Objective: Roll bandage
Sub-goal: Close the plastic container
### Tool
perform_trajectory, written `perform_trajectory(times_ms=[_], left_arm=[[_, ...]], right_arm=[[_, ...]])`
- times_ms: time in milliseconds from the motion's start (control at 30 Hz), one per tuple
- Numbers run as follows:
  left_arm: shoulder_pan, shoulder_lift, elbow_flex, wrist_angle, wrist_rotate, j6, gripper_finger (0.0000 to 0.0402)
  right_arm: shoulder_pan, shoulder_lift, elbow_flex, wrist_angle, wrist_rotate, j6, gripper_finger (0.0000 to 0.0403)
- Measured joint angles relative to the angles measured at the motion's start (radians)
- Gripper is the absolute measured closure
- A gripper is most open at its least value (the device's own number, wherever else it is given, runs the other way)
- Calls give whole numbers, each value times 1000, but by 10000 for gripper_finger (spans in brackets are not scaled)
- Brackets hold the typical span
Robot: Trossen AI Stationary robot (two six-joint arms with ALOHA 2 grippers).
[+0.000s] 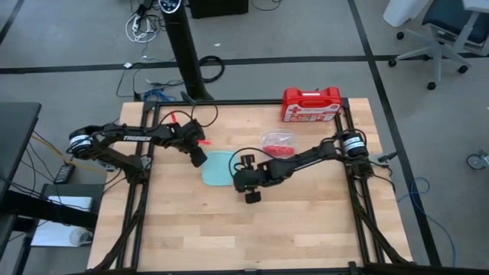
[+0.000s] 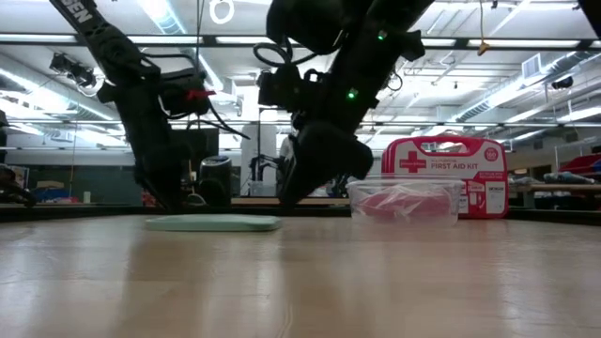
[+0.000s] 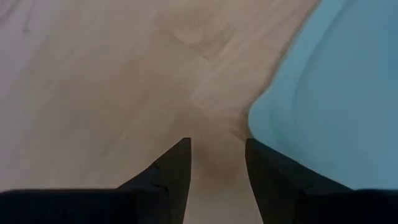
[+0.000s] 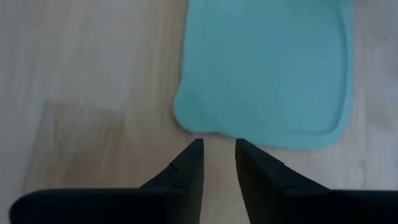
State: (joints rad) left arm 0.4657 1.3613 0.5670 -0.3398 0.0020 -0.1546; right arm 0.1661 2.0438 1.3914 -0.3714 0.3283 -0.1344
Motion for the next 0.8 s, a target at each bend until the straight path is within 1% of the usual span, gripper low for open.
perform_trajectory(times_ms=[133, 267, 367, 467, 533, 600, 667, 800], left_arm=[[13, 0, -32, 65, -12, 19, 245], [17, -2, -55, 86, -64, 19, 245], [16, -4, -73, 121, -70, 19, 245], [16, -3, -79, 145, -71, 19, 245], [17, -3, -79, 150, -50, 58, 245], [19, -2, -79, 150, -26, 115, 245], [19, -2, -79, 149, -11, 173, 245], [19, -1, -77, 149, 35, 305, 245]], right_arm=[[-27, 0, 0, -3, 7, -1, 284], [-64, 0, -1, -26, 6, 0, 260], [-82, 14, -1, -19, -14, -5, 253], [-83, 36, -2, -10, -46, -49, 252], [-74, 47, -2, -4, -48, -85, 252], [-66, 53, 0, 4, -26, -109, 252], [-61, 59, 0, 10, -11, -118, 252], [-62, 60, 0, 21, -16, -122, 252]])
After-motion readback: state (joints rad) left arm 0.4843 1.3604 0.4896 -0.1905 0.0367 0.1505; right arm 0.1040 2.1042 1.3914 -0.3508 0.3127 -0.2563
